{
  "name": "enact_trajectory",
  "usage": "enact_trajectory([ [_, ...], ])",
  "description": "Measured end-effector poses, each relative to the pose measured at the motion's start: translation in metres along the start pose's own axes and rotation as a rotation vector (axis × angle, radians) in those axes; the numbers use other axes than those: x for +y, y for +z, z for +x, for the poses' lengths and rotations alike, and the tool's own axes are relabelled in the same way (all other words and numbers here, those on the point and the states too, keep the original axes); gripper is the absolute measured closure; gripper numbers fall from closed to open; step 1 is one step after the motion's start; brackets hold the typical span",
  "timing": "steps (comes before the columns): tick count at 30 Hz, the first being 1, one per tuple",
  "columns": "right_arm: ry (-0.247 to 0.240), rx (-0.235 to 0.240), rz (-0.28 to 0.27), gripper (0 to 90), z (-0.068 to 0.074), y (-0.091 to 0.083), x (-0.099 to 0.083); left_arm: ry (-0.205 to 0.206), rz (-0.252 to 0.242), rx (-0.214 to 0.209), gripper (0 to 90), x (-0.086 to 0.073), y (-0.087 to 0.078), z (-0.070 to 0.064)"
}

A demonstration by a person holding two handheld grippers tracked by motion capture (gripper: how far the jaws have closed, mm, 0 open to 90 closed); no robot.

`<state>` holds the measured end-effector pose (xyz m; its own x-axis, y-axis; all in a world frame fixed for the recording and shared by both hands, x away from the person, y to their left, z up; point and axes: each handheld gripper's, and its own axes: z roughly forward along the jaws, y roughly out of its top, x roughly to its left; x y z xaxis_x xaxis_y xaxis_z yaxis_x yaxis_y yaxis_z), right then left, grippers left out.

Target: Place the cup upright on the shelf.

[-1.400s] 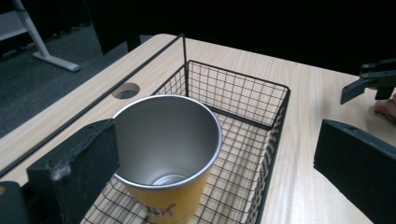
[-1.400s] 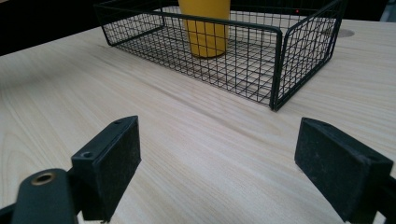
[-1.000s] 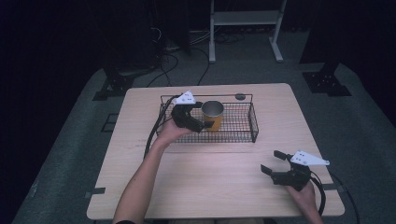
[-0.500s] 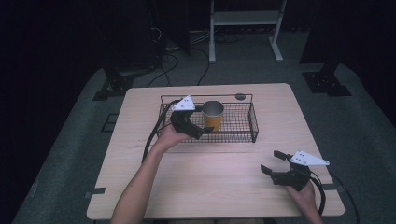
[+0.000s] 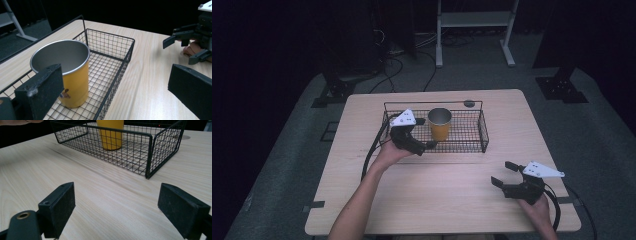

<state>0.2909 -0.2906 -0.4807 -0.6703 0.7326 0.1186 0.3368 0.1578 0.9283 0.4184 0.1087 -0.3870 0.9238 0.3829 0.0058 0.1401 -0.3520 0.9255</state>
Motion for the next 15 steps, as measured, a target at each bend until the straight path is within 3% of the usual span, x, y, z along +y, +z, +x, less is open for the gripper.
enact_trajectory([
  [15, 0.0, 0.0, 0.002, 13.4, 0.0, 0.0, 0.0, -0.029, -0.017, -0.01, 0.0, -0.02, -0.009, -0.013],
])
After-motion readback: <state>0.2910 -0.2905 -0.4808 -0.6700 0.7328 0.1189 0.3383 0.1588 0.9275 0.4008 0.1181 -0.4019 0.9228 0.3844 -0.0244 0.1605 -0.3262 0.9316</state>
